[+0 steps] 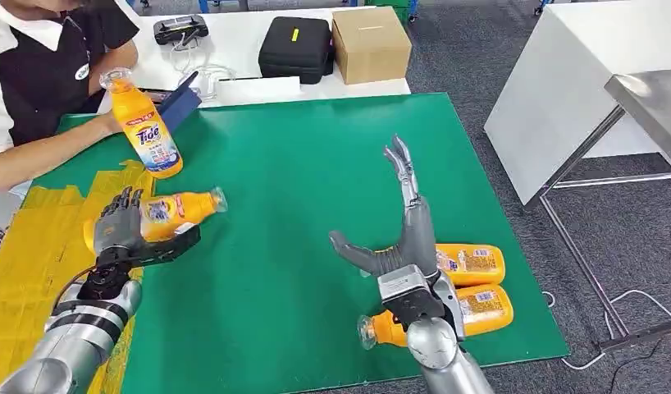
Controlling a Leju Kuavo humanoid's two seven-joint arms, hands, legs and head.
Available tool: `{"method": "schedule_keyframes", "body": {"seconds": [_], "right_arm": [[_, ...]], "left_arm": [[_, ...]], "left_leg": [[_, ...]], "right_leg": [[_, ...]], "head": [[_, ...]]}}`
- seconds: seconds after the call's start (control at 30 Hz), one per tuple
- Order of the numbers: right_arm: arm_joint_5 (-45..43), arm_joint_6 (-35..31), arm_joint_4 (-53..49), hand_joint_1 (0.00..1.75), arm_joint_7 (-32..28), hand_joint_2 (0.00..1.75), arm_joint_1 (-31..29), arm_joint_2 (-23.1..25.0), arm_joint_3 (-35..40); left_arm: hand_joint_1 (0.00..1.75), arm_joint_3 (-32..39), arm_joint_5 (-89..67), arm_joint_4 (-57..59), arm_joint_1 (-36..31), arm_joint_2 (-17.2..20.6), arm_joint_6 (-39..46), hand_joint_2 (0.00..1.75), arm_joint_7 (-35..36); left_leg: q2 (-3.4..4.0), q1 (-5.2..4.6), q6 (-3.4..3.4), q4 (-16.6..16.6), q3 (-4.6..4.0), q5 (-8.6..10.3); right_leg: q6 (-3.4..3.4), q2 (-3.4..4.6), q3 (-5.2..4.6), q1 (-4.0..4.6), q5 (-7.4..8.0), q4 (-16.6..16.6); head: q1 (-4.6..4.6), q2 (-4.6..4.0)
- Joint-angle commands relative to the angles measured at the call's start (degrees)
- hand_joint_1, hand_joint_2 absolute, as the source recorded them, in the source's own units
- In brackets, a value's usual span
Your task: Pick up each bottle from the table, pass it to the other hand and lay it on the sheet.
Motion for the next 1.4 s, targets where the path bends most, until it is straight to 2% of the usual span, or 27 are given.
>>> {"method": "schedule_keyframes", "body": {"seconds": [0.03, 0.13, 0.53, 0.57, 0.63, 0.67, 0.7, 0.73, 0.83, 0.87, 0.9, 0.93, 1.0, 1.1, 1.27, 1.3, 1.4], "right_arm": [[0.0, 0.4, 1.8, 0.0, 0.8, 1.75, -0.7, -1.5, -1.3], [-0.2, 0.2, 2.4, 0.0, 0.7, 1.75, -0.5, -1.9, -0.8], [-0.5, 0.0, 2.8, 0.0, 0.4, 1.75, -0.5, -2.0, -0.7], [-0.5, -0.4, 2.7, 0.0, 0.4, 1.75, -0.5, -2.2, -0.5], [-0.5, -0.8, 2.7, 0.0, 0.3, 1.75, -0.3, -2.4, -0.3], [-0.5, -1.4, 2.8, 0.0, 0.2, 1.75, -0.2, -2.7, 0.1], [-0.5, -1.6, 2.8, 0.0, 0.2, 1.75, -0.2, -2.8, 0.1], [1.0, -2.9, 2.8, 0.0, 0.3, 1.75, -0.1, -3.1, 0.4], [1.5, -3.1, 2.9, 0.0, 0.4, 1.75, 0.0, -3.2, 0.5], [2.8, -3.7, 2.9, 0.0, 0.8, 1.75, 0.1, -3.6, 0.4], [6.7, -4.3, 3.2, 0.0, 2.9, 1.75, 0.2, -4.5, 0.6], [10.6, -4.3, 3.4, 0.0, 5.0, 1.75, 0.2, -5.6, 0.9], [18.8, -4.1, 4.2, 0.0, 9.2, 1.75, -0.1, -8.2, 1.0], [22.6, -1.4, 5.1, 0.0, 11.8, 1.75, -0.2, -11.7, 0.8], [23.3, -0.8, 5.1, 0.0, 11.9, 1.75, -0.3, -12.0, 1.0], [26.2, 0.6, 5.3, 0.0, 14.3, 1.75, -0.4, -13.2, 1.2], [28.9, 3.3, 7.0, 0.0, 16.4, 1.75, -0.7, -17.3, 0.3]], "left_arm": [[0.0, 3.4, 1.1, -0.3, 0.5, -1.9, 3.3, 1.75, -1.6], [0.0, 4.8, 2.5, -7.1, 4.7, -2.0, 17.6, 1.75, -3.9], [0.0, 5.0, 2.5, -8.2, 5.7, -1.9, 17.5, 1.75, -4.1], [0.0, 6.2, 3.8, -10.0, 6.5, -2.4, 22.7, 1.75, -5.9], [0.0, 7.3, 3.7, -15.5, 8.9, -2.9, 23.2, 1.75, -7.1], [0.0, 9.7, 5.2, -21.7, 11.4, -4.5, 23.2, 1.75, -10.6], [0.0, 10.3, 5.4, -22.5, 11.8, -4.8, 23.2, 1.75, -11.2], [0.0, 13.0, 9.8, -29.0, 13.9, -7.3, 23.2, 1.75, -17.1], [0.0, 13.7, 11.2, -30.1, 14.4, -8.1, 23.2, 1.75, -18.7], [0.0, 14.6, 14.1, -32.2, 15.0, -9.9, 23.2, 1.75, -21.7], [0.0, 17.5, 22.8, -35.4, 15.8, -13.0, 23.2, 1.75, -31.0], [0.0, 19.2, 30.1, -37.4, 16.6, -15.4, 23.2, 1.75, -38.6], [0.0, 20.2, 36.4, -45.0, 19.2, -19.3, 23.2, 1.75, -46.0], [0.0, 14.3, 41.7, -53.1, 23.4, -18.0, 23.2, 1.75, -44.8], [0.0, 14.1, 42.6, -53.2, 23.2, -17.4, 23.2, 1.75, -44.6], [0.0, 12.3, 46.2, -53.0, 23.4, -16.7, 23.2, 1.75, -45.5], [0.0, 5.9, 51.6, -56.3, 25.3, -13.2, 23.2, 1.75, -42.9]], "left_leg": [[-0.15, 0.05, -0.04, 0.0, 0.31, -0.11], [-0.13, 0.06, -0.05, 0.0, 0.39, -0.16], [-0.12, 0.04, -0.03, 0.0, 0.2, -0.07], [-0.19, 0.08, -0.05, 0.0, 0.38, -0.17], [-0.15, 0.07, -0.04, 0.0, 0.4, -0.18], [-0.09, 0.05, -0.03, 0.0, 0.32, -0.15], [-0.11, 0.07, -0.05, 0.0, 0.4, -0.21], [-0.1, 0.05, -0.02, 0.0, 0.28, -0.15], [-0.15, 0.04, -0.02, 0.0, 0.2, -0.12], [-0.21, 0.05, -0.02, 0.0, 0.32, -0.19], [-0.19, 0.08, -0.04, 0.1, 0.45, -0.28], [-0.24, 0.04, 0.0, 0.0, 0.21, -0.13], [-0.25, 0.05, 0.0, 0.0, 0.2, -0.14], [-0.31, 0.05, 0.02, 0.1, 0.31, -0.25], [-0.23, 0.03, -0.03, 0.0, 0.21, -0.16], [-0.26, 0.04, -0.04, 0.0, 0.35, -0.25], [-0.37, 0.05, -0.02, 0.0, 0.27, -0.18]], "right_leg": [[-0.07, -0.07, 0.33, 0.04, -0.12, 0.0], [-0.09, -0.03, 0.4, 0.04, -0.15, 0.0], [-0.06, -0.05, 0.22, 0.03, -0.07, 0.0], [-0.09, -0.07, 0.41, 0.06, -0.16, 0.0], [-0.09, -0.03, 0.42, 0.05, -0.16, 0.0], [-0.07, 0.01, 0.33, 0.04, -0.12, 0.0], [-0.09, 0.01, 0.42, 0.06, -0.17, 0.0], [-0.05, -0.01, 0.31, 0.04, -0.13, 0.0], [-0.04, -0.06, 0.25, 0.03, -0.11, -0.1], [-0.06, -0.08, 0.37, 0.04, -0.18, 0.0], [-0.09, -0.03, 0.49, 0.07, -0.24, 0.0], [-0.03, -0.1, 0.29, 0.03, -0.13, 0.0], [-0.03, -0.11, 0.3, 0.05, -0.12, -0.1], [-0.02, -0.14, 0.43, 0.04, -0.2, 0.0], [-0.06, -0.03, 0.3, 0.03, -0.11, -0.1], [-0.09, -0.03, 0.42, 0.02, -0.18, 0.0], [-0.08, -0.16, 0.37, 0.05, -0.14, -0.1]], "head": [[0.0, 0.0], [0.0, 0.0], [0.0, 0.0], [0.0, 0.0], [0.0, 0.0], [0.0, 0.0], [0.0, 0.0], [0.0, 0.0], [0.0, 0.0], [0.0, 0.0], [0.0, 0.0], [0.0, 0.0], [0.0, 0.0], [0.0, 0.0], [0.0, 0.0], [0.0, 0.0], [-0.02, 0.0]]}}
